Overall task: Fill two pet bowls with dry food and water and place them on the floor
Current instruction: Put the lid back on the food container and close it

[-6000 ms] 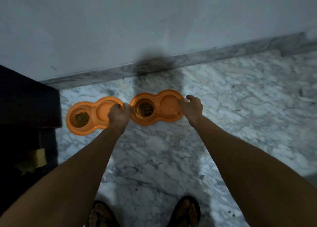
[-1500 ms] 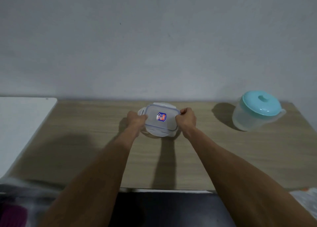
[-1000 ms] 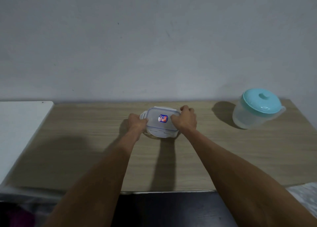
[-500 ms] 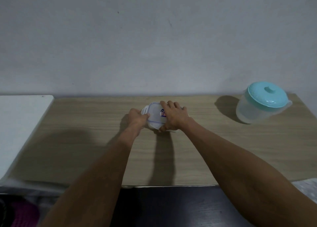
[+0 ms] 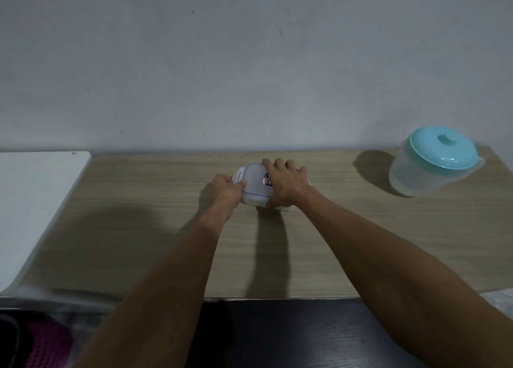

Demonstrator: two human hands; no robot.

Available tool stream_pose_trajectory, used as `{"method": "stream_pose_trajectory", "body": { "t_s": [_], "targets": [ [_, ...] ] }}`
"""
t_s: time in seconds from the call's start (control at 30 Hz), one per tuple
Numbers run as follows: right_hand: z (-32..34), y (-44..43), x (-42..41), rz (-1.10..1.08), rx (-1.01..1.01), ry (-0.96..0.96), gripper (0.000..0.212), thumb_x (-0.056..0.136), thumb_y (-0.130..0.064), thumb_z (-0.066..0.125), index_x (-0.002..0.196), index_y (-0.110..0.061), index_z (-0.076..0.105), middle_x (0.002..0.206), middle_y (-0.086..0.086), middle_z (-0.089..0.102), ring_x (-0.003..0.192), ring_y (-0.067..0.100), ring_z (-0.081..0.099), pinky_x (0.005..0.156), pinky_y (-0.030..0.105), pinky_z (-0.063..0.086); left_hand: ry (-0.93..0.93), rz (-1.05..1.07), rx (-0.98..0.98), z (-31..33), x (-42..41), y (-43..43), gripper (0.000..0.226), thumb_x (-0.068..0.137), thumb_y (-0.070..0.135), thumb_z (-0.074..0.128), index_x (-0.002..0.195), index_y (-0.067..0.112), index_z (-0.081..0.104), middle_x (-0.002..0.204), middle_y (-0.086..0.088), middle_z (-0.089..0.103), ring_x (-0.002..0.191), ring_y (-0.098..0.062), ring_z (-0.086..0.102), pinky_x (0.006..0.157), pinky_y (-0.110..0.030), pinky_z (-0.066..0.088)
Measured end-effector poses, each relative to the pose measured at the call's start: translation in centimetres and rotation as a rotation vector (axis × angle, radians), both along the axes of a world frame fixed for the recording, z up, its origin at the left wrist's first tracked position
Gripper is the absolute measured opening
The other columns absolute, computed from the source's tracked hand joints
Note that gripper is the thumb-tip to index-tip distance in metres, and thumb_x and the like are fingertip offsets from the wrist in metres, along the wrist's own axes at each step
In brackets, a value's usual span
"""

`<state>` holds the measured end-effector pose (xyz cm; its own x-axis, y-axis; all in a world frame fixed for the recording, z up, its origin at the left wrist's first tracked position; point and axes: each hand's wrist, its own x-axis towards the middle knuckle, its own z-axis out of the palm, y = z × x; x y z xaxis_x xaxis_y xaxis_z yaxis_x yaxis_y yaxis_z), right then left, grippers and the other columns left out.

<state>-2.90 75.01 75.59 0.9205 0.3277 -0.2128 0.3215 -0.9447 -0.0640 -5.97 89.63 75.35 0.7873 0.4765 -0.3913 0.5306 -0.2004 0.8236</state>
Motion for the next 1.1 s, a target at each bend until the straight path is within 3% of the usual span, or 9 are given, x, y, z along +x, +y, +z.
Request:
{"method": "stream_pose_trajectory", "body": {
  "t_s": [0.07,0.23,0.33,0.43,0.5,0.63,0.77,0.9,1.1],
  "targets": [
    [0.0,-0.1,0.1,-0.002,0.013,0.005,0.116,0.06,-0.056,0.082,0.149,-0.021,0.017,0.143,0.009,0.036,0.131,0.036,0.035,0.101,0.054,0.037,0.001,0.003,0.007,0.0,0.0,0.0,0.035,0.086,0.022,0.072,0.114,0.01,0.054,0.11,-0.012,0.057,0.091,-0.028,0.058,0.073,-0.039,0.056],
    [-0.9,0.0,-1.0,-0.129,0.125,0.004,0.12,0.061,-0.053,0.082,0.151,-0.019,0.011,0.149,0.015,0.025,0.139,0.04,0.022,0.11,0.057,0.028,-0.001,-0.006,-0.005,-0.1,0.0,0.2,0.027,0.086,0.021,0.071,0.104,0.018,0.05,0.111,-0.009,0.055,0.093,-0.027,0.056,0.083,-0.044,0.057],
    [-1.1,-0.4,-2.2,-0.319,0.238,0.001,0.127,0.056,-0.056,0.085,0.151,-0.016,0.011,0.152,0.021,0.016,0.142,0.045,0.015,0.112,0.058,0.026,-0.026,-0.015,-0.016,0.0,-0.3,0.2,0.033,0.087,0.019,0.07,0.114,0.017,0.052,0.112,-0.004,0.052,0.095,-0.026,0.056,0.087,-0.044,0.057],
    [-0.7,-1.0,-2.8,-0.471,0.405,0.012,0.129,0.054,-0.058,0.087,0.149,-0.013,0.013,0.149,0.021,0.021,0.138,0.044,0.024,0.109,0.053,0.034,-0.049,-0.041,0.012,0.2,-0.5,0.0,0.041,0.087,0.019,0.068,0.125,0.015,0.052,0.113,-0.003,0.053,0.093,-0.026,0.056,0.089,-0.042,0.056],
    [-0.8,-1.2,-3.0,-0.552,0.57,0.044,0.126,0.055,-0.053,0.089,0.148,-0.01,0.016,0.142,0.02,0.028,0.133,0.042,0.033,0.103,0.049,0.04,-0.06,-0.043,0.04,0.1,-0.5,-0.2,0.032,0.087,0.021,0.068,0.117,0.014,0.059,0.113,-0.009,0.062,0.093,-0.027,0.06,0.089,-0.041,0.056],
    [-1.6,-0.9,-3.6,-0.655,0.774,0.068,0.114,0.06,-0.042,0.091,0.143,-0.002,0.024,0.137,0.02,0.043,0.129,0.037,0.043,0.099,0.041,0.043,-0.066,-0.035,0.063,-0.2,-0.5,-0.5,0.008,0.088,0.021,0.067,0.092,0.014,0.066,0.089,-0.01,0.063,0.083,-0.02,0.058,0.084,-0.038,0.055],
    [-1.9,-0.9,-3.8,-0.697,0.831,0.043,0.101,0.061,-0.039,0.092,0.136,-0.001,0.035,0.135,0.017,0.049,0.127,0.034,0.047,0.096,0.039,0.043,-0.057,-0.034,0.078,-0.6,-0.4,-0.4,0.01,0.086,0.023,0.067,0.091,0.015,0.068,0.086,-0.01,0.064,0.079,-0.022,0.059,0.083,-0.038,0.056],
    [-2.1,-0.9,-3.8,-0.72,0.873,0.042,0.092,0.059,-0.038,0.093,0.127,-0.005,0.041,0.127,0.014,0.055,0.119,0.032,0.054,0.092,0.038,0.047,-0.03,-0.045,0.089,-0.7,-0.3,-0.4,0.013,0.086,0.025,0.066,0.079,0.014,0.068,0.097,-0.015,0.073,0.092,-0.031,0.069,0.084,-0.039,0.058],
    [-2.4,-1.1,-4.3,-0.735,0.98,0.074,0.086,0.061,-0.035,0.093,0.125,-0.009,0.042,0.123,0.012,0.059,0.112,0.03,0.057,0.087,0.035,0.05,-0.018,-0.036,0.029,-1.1,0.3,-0.2,0.017,0.082,0.024,0.064,0.068,0.014,0.063,0.087,-0.016,0.071,0.088,-0.032,0.07,0.08,-0.039,0.059]
  ]
}}
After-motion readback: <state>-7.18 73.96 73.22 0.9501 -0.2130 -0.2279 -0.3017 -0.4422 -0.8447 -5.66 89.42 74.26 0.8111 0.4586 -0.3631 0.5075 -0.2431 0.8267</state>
